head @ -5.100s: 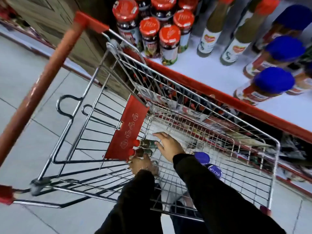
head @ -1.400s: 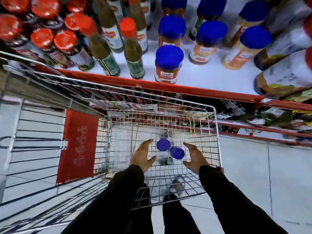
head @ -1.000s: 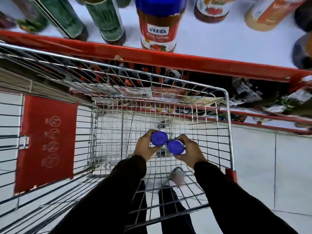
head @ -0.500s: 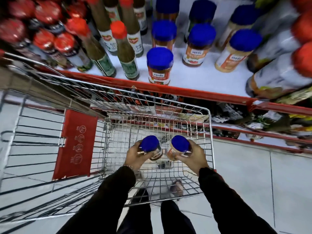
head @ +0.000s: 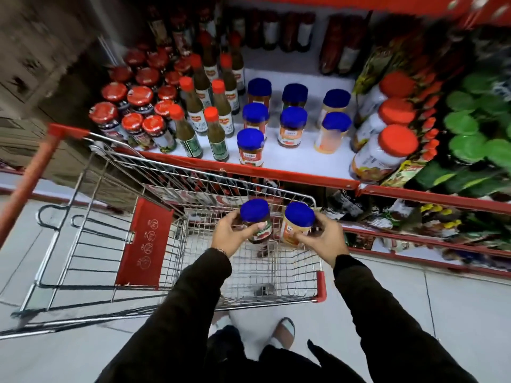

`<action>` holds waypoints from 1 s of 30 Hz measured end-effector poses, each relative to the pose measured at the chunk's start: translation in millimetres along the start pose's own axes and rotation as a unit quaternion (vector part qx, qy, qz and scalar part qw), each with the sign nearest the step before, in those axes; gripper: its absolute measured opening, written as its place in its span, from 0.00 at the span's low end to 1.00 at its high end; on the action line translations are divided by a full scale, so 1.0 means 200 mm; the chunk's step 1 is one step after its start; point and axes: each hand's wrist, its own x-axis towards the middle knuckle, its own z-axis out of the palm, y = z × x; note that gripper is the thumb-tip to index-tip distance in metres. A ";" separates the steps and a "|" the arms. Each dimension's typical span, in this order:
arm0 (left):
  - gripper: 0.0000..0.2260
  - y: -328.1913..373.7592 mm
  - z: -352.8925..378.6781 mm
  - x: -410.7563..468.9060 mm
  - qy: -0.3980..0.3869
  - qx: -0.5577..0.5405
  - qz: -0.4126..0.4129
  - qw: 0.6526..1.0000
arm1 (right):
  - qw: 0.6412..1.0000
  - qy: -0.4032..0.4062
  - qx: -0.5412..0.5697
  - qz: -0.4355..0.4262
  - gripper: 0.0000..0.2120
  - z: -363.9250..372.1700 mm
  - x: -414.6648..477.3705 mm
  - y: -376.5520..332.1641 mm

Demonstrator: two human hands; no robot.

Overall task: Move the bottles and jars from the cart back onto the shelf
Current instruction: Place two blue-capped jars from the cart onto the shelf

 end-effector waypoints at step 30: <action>0.28 0.67 0.40 0.57 0.048 0.009 0.046 0.998 | 0.992 0.117 -0.021 -0.032 0.23 -0.45 0.59 -0.27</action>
